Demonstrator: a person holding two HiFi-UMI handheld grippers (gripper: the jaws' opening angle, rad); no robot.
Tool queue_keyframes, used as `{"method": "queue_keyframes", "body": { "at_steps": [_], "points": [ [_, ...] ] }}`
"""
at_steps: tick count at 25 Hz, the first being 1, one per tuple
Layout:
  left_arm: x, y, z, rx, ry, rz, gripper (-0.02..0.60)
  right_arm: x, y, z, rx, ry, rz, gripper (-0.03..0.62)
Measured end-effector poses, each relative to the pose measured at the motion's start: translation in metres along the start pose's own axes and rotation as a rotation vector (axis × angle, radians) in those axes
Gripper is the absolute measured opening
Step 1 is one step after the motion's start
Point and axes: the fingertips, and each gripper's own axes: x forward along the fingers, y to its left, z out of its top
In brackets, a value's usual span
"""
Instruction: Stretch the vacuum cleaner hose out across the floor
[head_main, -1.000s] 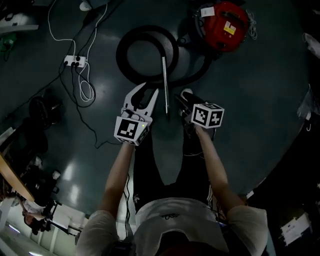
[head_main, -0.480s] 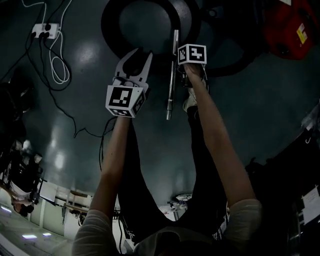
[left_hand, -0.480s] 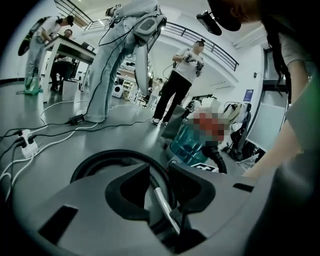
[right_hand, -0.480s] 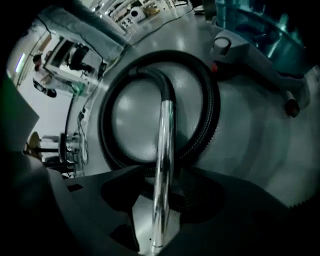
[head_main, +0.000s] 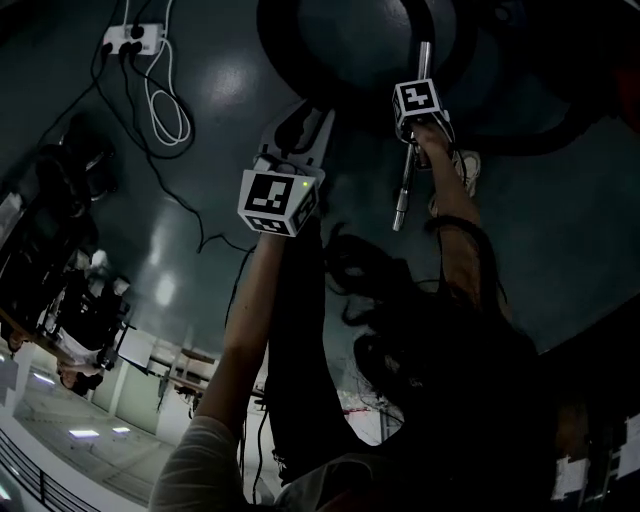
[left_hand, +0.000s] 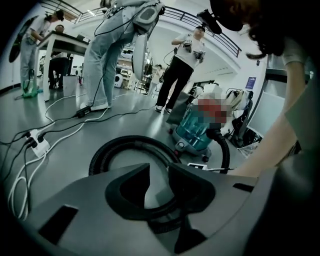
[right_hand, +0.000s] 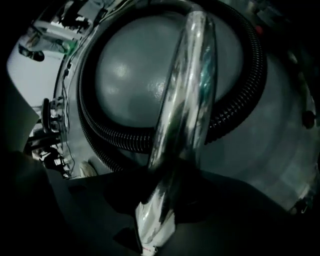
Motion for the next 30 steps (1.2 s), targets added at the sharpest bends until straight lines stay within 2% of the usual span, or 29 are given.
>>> {"method": "queue_keyframes", "body": {
  "at_steps": [3, 5, 10, 12, 14, 17, 19, 21, 24, 27, 30],
  "points": [
    [0.003, 0.0, 0.027, -0.004, -0.031, 0.005, 0.115, -0.028, 0.0, 0.012, -0.011, -0.134, -0.02, 0.178],
    [0.005, -0.007, 0.051, 0.029, -0.057, -0.002, 0.115, -0.055, -0.006, 0.023, -0.075, -0.24, -0.074, 0.176],
    [-0.016, -0.046, 0.147, 0.146, -0.132, -0.058, 0.114, -0.196, -0.009, 0.056, -0.28, -0.456, -0.257, 0.169],
    [-0.037, -0.064, 0.193, 0.207, -0.169, -0.073, 0.115, -0.268, -0.007, 0.064, -0.425, -0.524, -0.378, 0.163],
    [-0.062, -0.085, 0.237, 0.259, -0.189, -0.109, 0.115, -0.34, -0.002, 0.066, -0.614, -0.557, -0.519, 0.156],
    [-0.098, -0.119, 0.291, 0.344, -0.178, -0.188, 0.115, -0.434, 0.012, 0.058, -0.908, -0.555, -0.722, 0.155],
    [-0.12, -0.137, 0.328, 0.435, -0.184, -0.205, 0.115, -0.492, 0.025, 0.05, -1.079, -0.548, -0.853, 0.153],
    [-0.15, -0.148, 0.37, 0.513, -0.215, -0.208, 0.115, -0.552, 0.049, 0.039, -1.234, -0.548, -0.974, 0.153],
    [-0.216, -0.164, 0.43, 0.552, -0.291, -0.268, 0.149, -0.649, 0.104, 0.005, -1.463, -0.549, -1.133, 0.153],
    [-0.288, -0.192, 0.462, 0.604, -0.331, -0.373, 0.246, -0.732, 0.16, -0.044, -1.692, -0.537, -1.297, 0.153],
    [-0.329, -0.219, 0.454, 0.75, -0.317, -0.459, 0.293, -0.791, 0.199, -0.079, -1.892, -0.491, -1.505, 0.149]
  ]
}}
